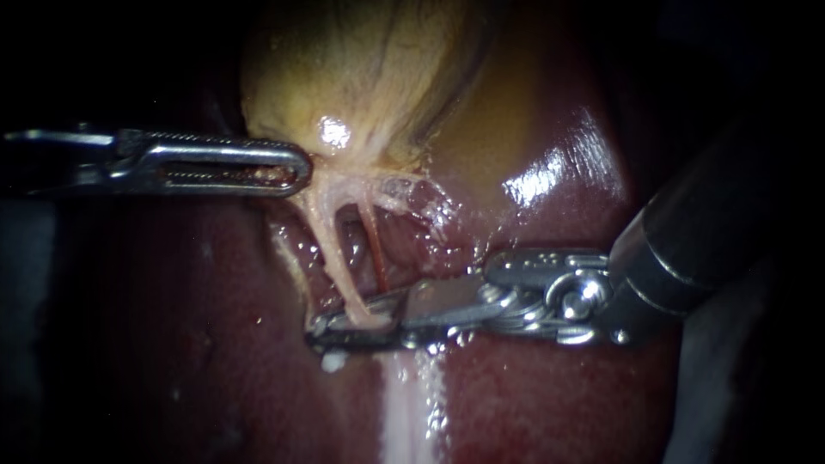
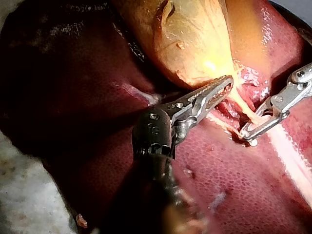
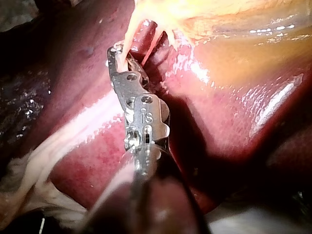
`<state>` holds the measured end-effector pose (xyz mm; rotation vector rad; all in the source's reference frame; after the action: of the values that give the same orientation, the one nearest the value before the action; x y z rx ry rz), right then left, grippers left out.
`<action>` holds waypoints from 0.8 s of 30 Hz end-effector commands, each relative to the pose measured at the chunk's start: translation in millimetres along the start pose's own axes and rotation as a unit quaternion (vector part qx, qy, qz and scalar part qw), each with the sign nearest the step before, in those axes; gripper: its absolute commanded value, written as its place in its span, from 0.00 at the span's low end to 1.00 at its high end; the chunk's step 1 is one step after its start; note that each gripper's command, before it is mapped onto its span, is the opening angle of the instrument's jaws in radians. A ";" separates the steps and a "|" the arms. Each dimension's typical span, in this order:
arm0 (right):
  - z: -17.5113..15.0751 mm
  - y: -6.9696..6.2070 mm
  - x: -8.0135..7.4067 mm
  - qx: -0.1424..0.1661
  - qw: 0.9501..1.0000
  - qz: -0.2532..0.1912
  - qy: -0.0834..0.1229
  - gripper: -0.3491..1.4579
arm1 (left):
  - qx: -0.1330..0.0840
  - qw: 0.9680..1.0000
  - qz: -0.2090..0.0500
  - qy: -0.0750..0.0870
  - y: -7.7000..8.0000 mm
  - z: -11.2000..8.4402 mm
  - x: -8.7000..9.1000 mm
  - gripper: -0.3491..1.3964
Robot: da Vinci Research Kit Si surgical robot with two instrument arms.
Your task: Going back second clip left tube
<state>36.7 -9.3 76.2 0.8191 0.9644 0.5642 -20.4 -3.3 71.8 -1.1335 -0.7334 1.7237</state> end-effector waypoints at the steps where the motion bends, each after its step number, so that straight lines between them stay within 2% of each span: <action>1: 0.0 0.0 0.0 0.000 1.000 0.000 0.000 0.00 | 0.000 1.000 0.000 0.000 0.1 0.0 0.0 0.00; 16: 0.0 0.0 0.0 0.002 1.000 -0.001 -0.001 0.00 | 0.001 1.000 0.000 0.001 0.2 0.0 0.0 0.00; 17: 0.1 0.0 0.0 0.002 1.000 -0.001 -0.002 0.07 | 0.000 1.000 0.000 0.000 0.2 0.0 0.0 0.00; 21: 0.5 0.1 0.3 0.007 1.000 -0.022 0.011 0.35 | 0.000 1.000 0.000 0.000 0.3 0.0 0.0 0.00; 24: 0.9 0.2 0.5 0.005 0.999 -0.040 0.013 0.42 | 0.000 1.000 0.000 0.000 0.3 0.0 0.0 0.00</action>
<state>37.8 -9.2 76.4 0.7686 1.0222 0.4929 -20.5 -3.5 71.5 -1.1332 -0.7321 1.7229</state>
